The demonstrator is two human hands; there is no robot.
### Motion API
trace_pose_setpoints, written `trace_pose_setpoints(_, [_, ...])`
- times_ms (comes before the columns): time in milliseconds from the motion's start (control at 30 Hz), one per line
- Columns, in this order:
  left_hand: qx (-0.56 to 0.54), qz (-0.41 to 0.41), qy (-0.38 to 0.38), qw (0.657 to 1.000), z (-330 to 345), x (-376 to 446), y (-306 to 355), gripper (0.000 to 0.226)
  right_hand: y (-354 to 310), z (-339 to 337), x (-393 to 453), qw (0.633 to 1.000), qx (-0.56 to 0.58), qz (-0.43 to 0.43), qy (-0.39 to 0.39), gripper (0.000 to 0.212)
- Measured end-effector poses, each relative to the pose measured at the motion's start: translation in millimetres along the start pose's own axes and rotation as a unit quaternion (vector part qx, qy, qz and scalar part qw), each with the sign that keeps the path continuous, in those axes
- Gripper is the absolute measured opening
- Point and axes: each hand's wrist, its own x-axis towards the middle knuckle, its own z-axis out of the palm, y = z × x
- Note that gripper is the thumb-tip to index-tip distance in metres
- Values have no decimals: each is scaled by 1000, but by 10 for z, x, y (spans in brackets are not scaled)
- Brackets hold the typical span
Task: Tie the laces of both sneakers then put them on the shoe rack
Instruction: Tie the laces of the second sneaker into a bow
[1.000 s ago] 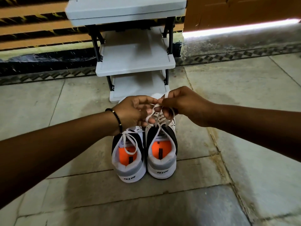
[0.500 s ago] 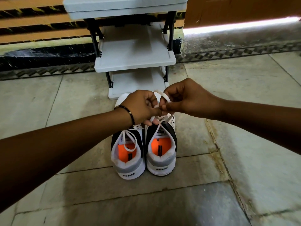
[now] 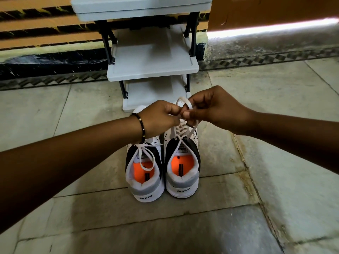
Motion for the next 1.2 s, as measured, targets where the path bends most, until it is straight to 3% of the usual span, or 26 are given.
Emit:
trace_pose_setpoints(100, [55,-19,4,998,-6,34,17,25,-33,30,4,1000,15,-1,-6,11])
trace_pose_setpoints(200, [67,-54,79,993,-92,72,-39,25,-19,38,1,999,35,4,10,9])
trace_pose_setpoints(367, [-33,-76,190,978,-253,40,-94,23,10,-8,-4,998,55,23,17,7])
trace_pose_setpoints(467, [-176,-107,177,962,-212,13,39,13,-18,6,5,997,66,26,12,6])
trace_pose_setpoints(533, [-267,-141,177,937,-169,13,94,13,-41,25,11,997,68,19,15,17])
trace_pose_setpoints(700, [-339,-154,216,903,-151,13,152,13,-66,19,1,995,94,27,31,27])
trace_pose_setpoints(800, [-236,-115,157,952,-86,-9,129,24,-70,20,-6,995,88,36,33,23])
trace_pose_setpoints(900, [-38,10,50,998,24,-61,51,41,-70,33,-8,996,82,39,25,22])
trace_pose_setpoints(1000, [129,68,19,989,35,-46,-41,21,-75,48,-6,996,84,38,11,19])
trace_pose_setpoints(1100, [170,77,15,982,-4,-47,-55,12,-72,46,-7,995,93,37,6,19])
trace_pose_setpoints(1200, [299,107,56,947,-69,-51,-60,13,-74,31,-12,995,91,44,19,21])
